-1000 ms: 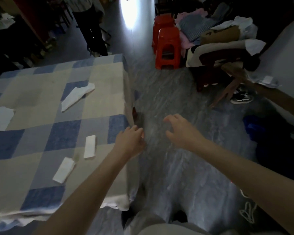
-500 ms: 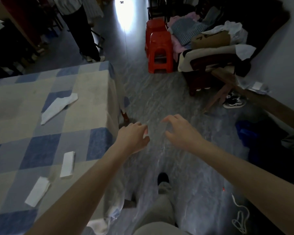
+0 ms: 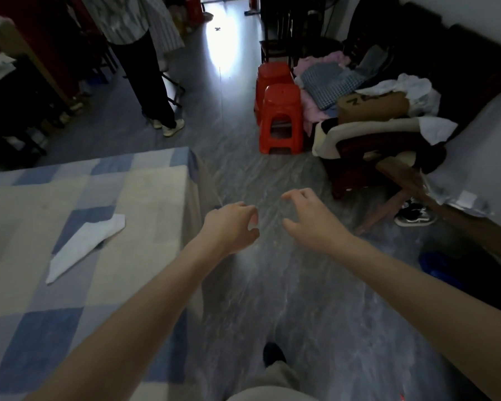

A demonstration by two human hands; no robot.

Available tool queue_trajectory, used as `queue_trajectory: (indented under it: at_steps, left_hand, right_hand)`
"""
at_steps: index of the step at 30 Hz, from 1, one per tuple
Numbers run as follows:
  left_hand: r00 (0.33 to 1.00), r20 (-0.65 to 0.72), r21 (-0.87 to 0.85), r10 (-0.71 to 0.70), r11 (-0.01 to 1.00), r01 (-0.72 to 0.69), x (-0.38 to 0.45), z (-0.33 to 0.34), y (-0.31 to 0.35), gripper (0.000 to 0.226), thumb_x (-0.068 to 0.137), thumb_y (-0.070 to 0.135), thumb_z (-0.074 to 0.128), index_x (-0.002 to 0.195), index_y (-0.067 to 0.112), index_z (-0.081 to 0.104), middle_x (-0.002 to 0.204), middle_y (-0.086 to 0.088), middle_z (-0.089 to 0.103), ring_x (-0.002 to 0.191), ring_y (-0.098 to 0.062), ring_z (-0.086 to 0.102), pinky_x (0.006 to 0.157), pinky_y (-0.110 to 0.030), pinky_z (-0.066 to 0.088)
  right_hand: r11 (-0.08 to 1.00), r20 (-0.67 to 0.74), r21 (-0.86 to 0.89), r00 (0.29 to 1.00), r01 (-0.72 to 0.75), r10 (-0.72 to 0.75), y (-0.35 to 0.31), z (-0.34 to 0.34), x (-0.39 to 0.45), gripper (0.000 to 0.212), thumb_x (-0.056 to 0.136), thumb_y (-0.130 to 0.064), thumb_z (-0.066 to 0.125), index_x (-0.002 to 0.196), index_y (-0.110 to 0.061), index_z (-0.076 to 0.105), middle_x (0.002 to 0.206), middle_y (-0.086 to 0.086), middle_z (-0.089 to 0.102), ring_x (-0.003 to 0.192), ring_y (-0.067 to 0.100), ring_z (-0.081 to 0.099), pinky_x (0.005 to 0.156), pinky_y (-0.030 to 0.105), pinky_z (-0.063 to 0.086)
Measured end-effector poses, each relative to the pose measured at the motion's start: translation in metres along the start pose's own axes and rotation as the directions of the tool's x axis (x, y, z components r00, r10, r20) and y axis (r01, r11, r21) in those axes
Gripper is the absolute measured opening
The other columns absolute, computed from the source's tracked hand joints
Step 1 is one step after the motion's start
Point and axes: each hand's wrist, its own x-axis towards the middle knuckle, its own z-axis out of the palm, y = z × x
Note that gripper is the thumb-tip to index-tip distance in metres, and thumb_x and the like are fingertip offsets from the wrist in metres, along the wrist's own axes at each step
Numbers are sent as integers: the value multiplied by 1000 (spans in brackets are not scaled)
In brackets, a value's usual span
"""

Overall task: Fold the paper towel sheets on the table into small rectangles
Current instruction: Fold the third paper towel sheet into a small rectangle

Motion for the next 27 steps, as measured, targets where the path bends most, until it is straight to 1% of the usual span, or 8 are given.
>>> queue_trajectory:
  at_steps: [7, 12, 16, 18, 20, 22, 25, 27]
  left_hand:
    - [997, -76, 1, -26, 1000, 27, 67, -55, -36, 23, 86, 43, 57, 107, 32, 57, 113, 6, 56, 107, -18, 56, 81, -38, 49]
    - [990, -118, 7, -79, 997, 80, 86, -77, -65, 26, 86, 41, 56, 110, 30, 58, 115, 2, 56, 109, -21, 56, 79, -36, 47]
    - [977, -114, -54, -181, 983, 175, 72, -74, -96, 21, 86, 41, 54, 104, 30, 58, 110, 3, 57, 105, -20, 57, 76, -35, 45]
    - [962, -118, -94, -245, 967, 235, 59, -68, -113, 20, 86, 42, 53, 102, 30, 59, 109, 4, 59, 104, -20, 57, 78, -36, 47]
    - [937, -105, -132, -332, 939, 318, 41, -59, -134, 23, 86, 42, 52, 103, 29, 60, 111, 3, 60, 106, -20, 57, 84, -41, 49]
    - [909, -75, -139, -410, 907, 397, 21, -48, -153, 24, 86, 42, 52, 106, 29, 60, 115, 2, 60, 109, -20, 56, 88, -42, 48]
    - [849, -34, -147, -528, 843, 518, -7, -34, -172, 25, 88, 40, 55, 111, 30, 58, 120, 3, 57, 111, -19, 54, 85, -36, 44]
    - [794, -34, -160, -607, 787, 595, -22, -26, -181, 26, 88, 40, 55, 112, 30, 58, 121, 4, 57, 110, -19, 55, 84, -35, 43]
  right_hand:
    - [999, 27, -31, 999, 23, -22, -22, -23, 91, 48, 86, -28, 59, 131, -22, 44, 130, 3, 42, 119, 22, 47, 99, 40, 43]
    - [991, 38, -55, 992, 119, -117, -45, -25, 134, 48, 86, -27, 58, 132, -20, 45, 129, 5, 44, 115, 22, 50, 98, 39, 43]
    - [979, 147, -68, 973, 192, -180, -69, 1, 153, 48, 87, -27, 57, 132, -20, 43, 132, 4, 41, 115, 22, 49, 94, 35, 45]
    - [972, 205, -70, 957, 222, -204, -83, 18, 157, 48, 88, -28, 57, 133, -20, 43, 133, 3, 40, 117, 22, 48, 95, 37, 45]
    - [957, 279, -77, 928, 278, -247, -99, 41, 160, 47, 87, -27, 57, 132, -20, 43, 132, 4, 41, 117, 23, 48, 96, 39, 45]
    - [934, 359, -85, 885, 348, -297, -114, 63, 163, 47, 86, -27, 57, 130, -20, 43, 129, 6, 41, 118, 26, 47, 97, 42, 44]
    - [891, 458, -69, 808, 449, -372, -138, 90, 167, 50, 85, -26, 56, 133, -21, 41, 132, 7, 40, 120, 29, 45, 99, 44, 42]
    - [849, 505, -45, 746, 527, -436, -154, 104, 170, 50, 85, -26, 56, 133, -20, 41, 134, 7, 39, 122, 29, 45, 99, 43, 42]
